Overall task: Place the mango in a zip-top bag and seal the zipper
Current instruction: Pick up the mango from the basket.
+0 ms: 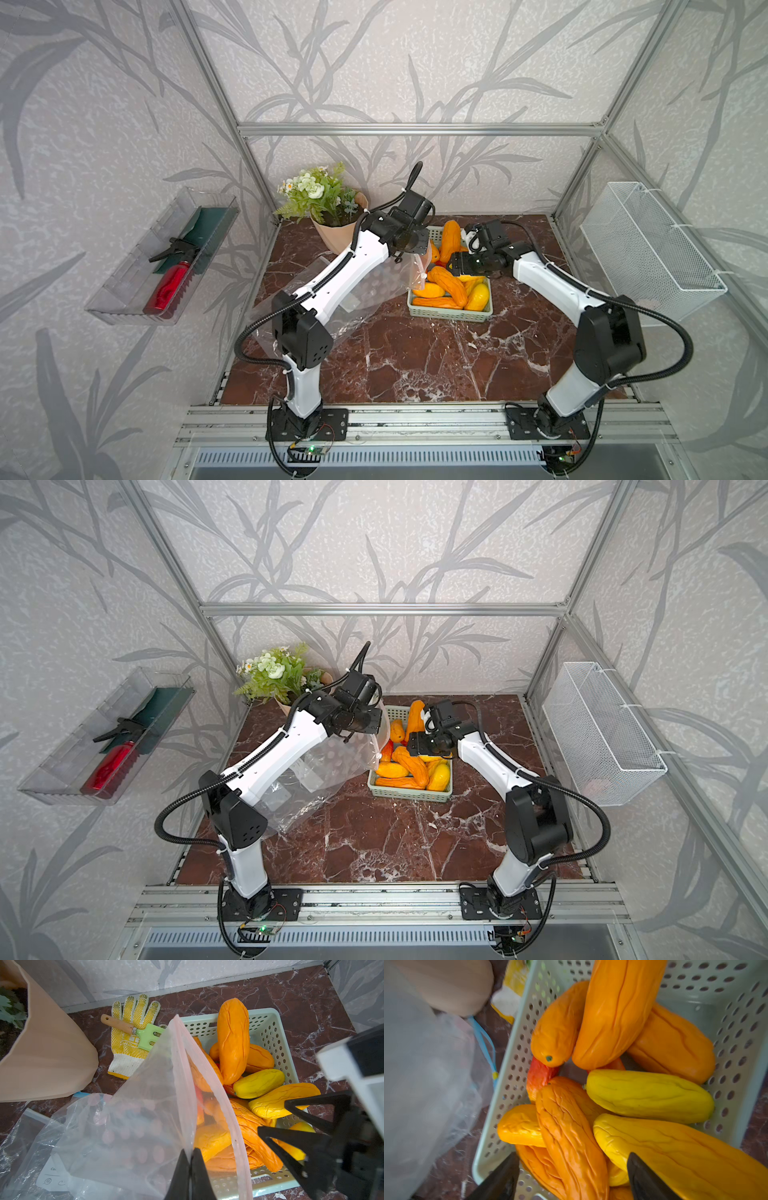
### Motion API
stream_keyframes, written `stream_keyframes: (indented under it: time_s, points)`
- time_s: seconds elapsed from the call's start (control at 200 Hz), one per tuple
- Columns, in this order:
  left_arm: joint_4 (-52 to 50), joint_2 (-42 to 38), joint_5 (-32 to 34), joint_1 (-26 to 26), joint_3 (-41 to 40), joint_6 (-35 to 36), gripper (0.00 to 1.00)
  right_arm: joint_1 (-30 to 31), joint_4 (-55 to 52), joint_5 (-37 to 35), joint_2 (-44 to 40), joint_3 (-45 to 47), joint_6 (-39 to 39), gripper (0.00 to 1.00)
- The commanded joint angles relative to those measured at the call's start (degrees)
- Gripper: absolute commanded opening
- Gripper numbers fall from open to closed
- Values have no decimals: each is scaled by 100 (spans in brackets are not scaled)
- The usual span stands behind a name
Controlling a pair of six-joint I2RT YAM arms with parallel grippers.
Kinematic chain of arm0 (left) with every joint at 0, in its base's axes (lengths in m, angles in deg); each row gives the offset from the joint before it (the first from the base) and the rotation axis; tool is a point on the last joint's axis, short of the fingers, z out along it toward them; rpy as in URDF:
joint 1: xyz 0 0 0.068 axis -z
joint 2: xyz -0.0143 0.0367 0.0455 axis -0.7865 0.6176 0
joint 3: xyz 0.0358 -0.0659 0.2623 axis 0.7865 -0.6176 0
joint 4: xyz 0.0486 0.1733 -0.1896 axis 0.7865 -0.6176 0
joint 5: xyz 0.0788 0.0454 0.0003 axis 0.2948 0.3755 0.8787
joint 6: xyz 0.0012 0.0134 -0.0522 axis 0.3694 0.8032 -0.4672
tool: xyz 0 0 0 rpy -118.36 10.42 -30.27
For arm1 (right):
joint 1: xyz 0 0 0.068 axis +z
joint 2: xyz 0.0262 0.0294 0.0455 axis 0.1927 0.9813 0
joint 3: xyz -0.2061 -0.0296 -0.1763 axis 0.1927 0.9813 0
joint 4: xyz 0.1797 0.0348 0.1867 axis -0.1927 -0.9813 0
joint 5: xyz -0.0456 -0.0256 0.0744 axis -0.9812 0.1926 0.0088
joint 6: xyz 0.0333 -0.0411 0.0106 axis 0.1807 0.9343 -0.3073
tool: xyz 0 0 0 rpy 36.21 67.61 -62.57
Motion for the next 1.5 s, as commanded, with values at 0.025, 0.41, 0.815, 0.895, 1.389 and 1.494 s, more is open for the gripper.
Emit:
stream_keyframes:
  time_s: [0.025,0.41,0.815,0.895,1.389,1.494]
  points:
    - [60,-257,-96,-14,-130,65,0,272,-353,-345,384,-440,1092,84]
    - [103,-338,-92,-14,-132,12,0,518,-1423,-677,1894,-1944,1337,78]
    - [142,-422,-91,-34,-254,-27,0,514,-1438,-582,1752,-1859,1131,43]
    - [173,-430,-125,-47,-273,-49,0,492,-1354,-590,1458,-1848,1006,33]
    - [129,-187,-759,-322,105,-435,0,-87,4304,16,-1352,684,-3201,25]
    - [-15,-47,-910,-383,394,-546,0,94,5434,-111,-996,537,-3755,24]
